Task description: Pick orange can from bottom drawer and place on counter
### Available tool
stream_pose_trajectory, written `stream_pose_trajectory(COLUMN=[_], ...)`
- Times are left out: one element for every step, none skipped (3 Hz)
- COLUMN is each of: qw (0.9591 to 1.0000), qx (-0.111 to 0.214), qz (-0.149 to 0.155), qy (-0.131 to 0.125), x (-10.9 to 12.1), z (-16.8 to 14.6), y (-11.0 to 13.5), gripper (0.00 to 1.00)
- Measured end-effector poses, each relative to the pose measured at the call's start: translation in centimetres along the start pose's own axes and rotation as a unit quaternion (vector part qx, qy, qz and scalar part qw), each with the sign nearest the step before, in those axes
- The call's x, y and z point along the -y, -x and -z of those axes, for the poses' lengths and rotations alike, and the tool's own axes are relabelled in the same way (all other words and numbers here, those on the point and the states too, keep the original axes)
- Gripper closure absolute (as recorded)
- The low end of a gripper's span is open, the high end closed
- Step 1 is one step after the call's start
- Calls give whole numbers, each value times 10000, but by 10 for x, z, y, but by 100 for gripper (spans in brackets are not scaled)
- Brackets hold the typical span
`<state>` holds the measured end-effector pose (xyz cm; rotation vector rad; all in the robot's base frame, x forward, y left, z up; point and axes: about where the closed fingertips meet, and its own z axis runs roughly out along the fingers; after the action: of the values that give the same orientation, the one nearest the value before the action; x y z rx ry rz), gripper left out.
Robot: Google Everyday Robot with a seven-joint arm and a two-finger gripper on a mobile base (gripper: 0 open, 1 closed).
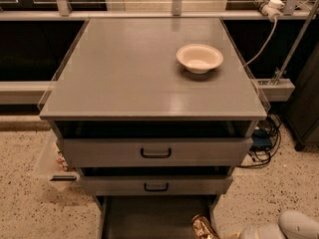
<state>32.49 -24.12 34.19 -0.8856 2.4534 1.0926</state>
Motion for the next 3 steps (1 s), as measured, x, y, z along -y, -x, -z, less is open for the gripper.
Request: stream_pose_trajectory(qw=[9997,9980,9939], qx=[-46,-82,-225], qz=[212,549,949], qy=[-70,-303,-521], x=[-12,-44,-103], z=[6,16,20], y=[12,38,82], gripper=[100,100,100])
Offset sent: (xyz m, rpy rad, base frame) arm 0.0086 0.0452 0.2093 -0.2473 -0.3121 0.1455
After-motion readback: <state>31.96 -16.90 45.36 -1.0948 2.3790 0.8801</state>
